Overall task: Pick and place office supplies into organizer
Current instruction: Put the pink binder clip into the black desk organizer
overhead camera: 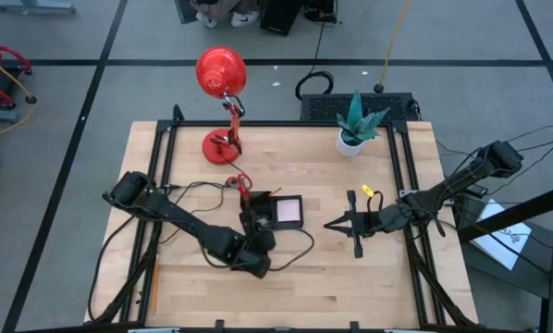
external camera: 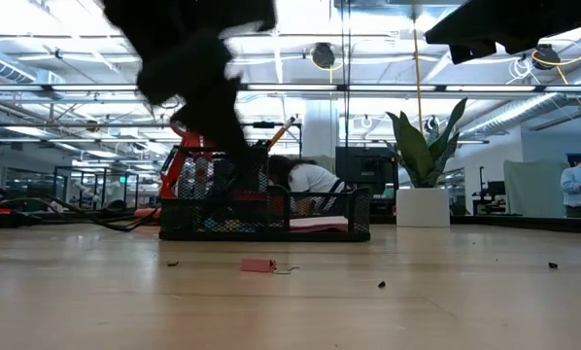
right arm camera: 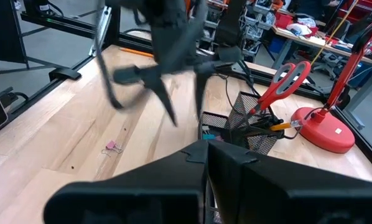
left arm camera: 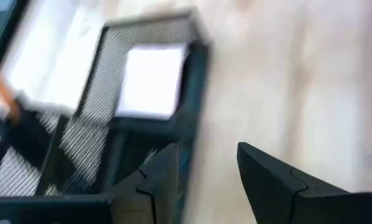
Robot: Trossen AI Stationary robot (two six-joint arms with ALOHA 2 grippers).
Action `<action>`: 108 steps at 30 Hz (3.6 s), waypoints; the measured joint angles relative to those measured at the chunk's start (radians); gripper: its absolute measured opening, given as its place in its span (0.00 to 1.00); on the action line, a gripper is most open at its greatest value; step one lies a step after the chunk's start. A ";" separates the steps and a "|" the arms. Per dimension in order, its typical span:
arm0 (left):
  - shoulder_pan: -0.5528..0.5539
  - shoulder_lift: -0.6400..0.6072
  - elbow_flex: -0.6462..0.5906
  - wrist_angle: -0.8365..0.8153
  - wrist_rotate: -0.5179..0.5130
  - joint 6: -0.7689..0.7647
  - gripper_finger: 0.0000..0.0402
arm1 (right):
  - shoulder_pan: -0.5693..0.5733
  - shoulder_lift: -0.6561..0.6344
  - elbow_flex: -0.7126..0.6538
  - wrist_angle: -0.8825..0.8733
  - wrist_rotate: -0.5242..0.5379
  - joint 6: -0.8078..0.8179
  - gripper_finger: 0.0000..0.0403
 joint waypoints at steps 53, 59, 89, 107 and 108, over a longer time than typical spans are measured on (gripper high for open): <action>-0.150 0.017 -0.212 0.548 0.217 -0.374 0.22 | 0.027 0.000 0.000 0.050 -0.051 -0.024 0.00; -0.142 0.026 -0.211 0.549 0.226 -0.450 0.47 | 0.027 0.000 0.000 0.049 -0.050 -0.023 0.00; -0.138 0.167 -0.209 0.662 0.198 -0.181 0.47 | 0.026 0.000 0.000 0.060 -0.049 -0.019 0.00; -0.139 0.221 -0.209 0.663 0.150 -0.143 0.36 | 0.026 0.000 0.000 0.060 -0.049 -0.010 0.00; -0.139 0.230 -0.208 0.676 0.144 -0.148 0.35 | 0.026 0.000 0.000 0.060 -0.049 -0.010 0.00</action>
